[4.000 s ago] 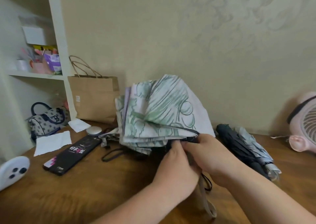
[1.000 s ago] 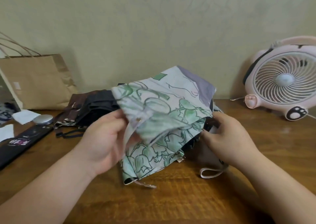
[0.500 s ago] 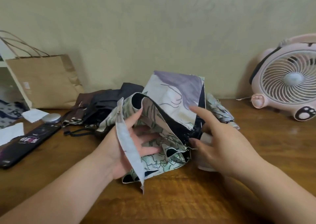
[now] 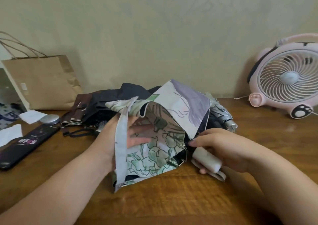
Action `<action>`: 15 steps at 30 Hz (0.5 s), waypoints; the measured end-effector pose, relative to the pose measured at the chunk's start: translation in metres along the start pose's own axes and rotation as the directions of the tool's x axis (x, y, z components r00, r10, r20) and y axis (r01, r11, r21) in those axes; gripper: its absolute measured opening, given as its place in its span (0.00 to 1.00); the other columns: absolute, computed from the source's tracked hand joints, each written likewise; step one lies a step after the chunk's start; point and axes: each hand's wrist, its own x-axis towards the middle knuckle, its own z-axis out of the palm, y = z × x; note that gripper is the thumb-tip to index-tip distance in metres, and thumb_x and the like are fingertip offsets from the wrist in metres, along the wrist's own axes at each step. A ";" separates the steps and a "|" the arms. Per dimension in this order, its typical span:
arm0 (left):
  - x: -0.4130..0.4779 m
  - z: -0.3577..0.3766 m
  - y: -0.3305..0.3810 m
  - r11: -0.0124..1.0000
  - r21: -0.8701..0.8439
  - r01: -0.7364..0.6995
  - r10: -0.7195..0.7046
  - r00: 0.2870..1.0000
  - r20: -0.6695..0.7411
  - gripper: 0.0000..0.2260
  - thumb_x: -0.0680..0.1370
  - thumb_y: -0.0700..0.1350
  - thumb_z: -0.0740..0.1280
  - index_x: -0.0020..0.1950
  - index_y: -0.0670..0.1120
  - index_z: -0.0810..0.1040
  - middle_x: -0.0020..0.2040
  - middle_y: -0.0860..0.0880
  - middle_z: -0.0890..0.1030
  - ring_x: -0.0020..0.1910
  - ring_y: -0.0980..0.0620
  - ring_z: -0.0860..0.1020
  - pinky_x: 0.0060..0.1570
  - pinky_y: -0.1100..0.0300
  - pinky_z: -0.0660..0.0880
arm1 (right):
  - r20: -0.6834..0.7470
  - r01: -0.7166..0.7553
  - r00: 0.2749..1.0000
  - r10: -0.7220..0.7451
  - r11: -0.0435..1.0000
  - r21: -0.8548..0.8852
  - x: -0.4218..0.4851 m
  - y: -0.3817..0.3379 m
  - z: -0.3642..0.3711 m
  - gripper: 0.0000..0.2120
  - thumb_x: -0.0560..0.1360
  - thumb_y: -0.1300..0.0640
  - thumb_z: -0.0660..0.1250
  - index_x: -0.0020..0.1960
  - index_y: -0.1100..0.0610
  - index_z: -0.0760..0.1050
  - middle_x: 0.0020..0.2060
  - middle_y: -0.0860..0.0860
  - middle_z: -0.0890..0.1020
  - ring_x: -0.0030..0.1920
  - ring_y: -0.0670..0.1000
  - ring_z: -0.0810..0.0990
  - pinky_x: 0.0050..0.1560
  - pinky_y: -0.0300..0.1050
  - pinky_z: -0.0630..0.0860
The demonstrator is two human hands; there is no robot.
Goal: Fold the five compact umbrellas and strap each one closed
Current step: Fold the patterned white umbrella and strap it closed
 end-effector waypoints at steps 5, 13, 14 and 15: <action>-0.004 -0.036 0.043 0.997 -0.001 0.071 -0.070 0.976 -0.204 0.13 0.82 0.40 0.55 0.53 0.38 0.78 0.48 0.37 0.86 0.42 0.41 0.86 0.37 0.51 0.84 | 0.172 -0.130 0.980 0.098 0.975 0.183 0.006 -0.002 -0.012 0.14 0.75 0.59 0.64 0.55 0.68 0.75 0.42 0.64 0.79 0.33 0.59 0.78 0.34 0.47 0.78; -0.007 -0.056 0.077 0.846 0.386 -0.367 0.511 0.763 -0.396 0.05 0.75 0.39 0.63 0.44 0.49 0.74 0.33 0.50 0.78 0.26 0.55 0.74 0.24 0.63 0.74 | -0.146 -0.001 0.989 -0.016 0.994 -0.111 0.009 0.001 0.001 0.15 0.77 0.54 0.72 0.54 0.65 0.77 0.39 0.61 0.80 0.31 0.55 0.75 0.25 0.43 0.71; -0.009 -0.047 0.070 0.799 0.469 -0.377 0.545 0.784 -0.298 0.09 0.77 0.34 0.63 0.43 0.48 0.75 0.31 0.48 0.79 0.26 0.54 0.75 0.25 0.62 0.75 | -0.164 0.000 0.986 -0.033 0.979 -0.202 0.008 0.000 0.003 0.17 0.75 0.51 0.75 0.55 0.63 0.78 0.37 0.60 0.80 0.29 0.55 0.75 0.24 0.42 0.71; -0.011 -0.039 0.062 0.734 0.555 -0.392 0.568 0.802 -0.184 0.11 0.77 0.31 0.64 0.42 0.47 0.76 0.30 0.46 0.79 0.26 0.53 0.76 0.26 0.62 0.76 | -0.174 -0.004 0.984 -0.048 0.958 -0.287 0.007 0.000 0.005 0.19 0.74 0.48 0.76 0.54 0.62 0.78 0.35 0.59 0.81 0.27 0.54 0.76 0.24 0.42 0.72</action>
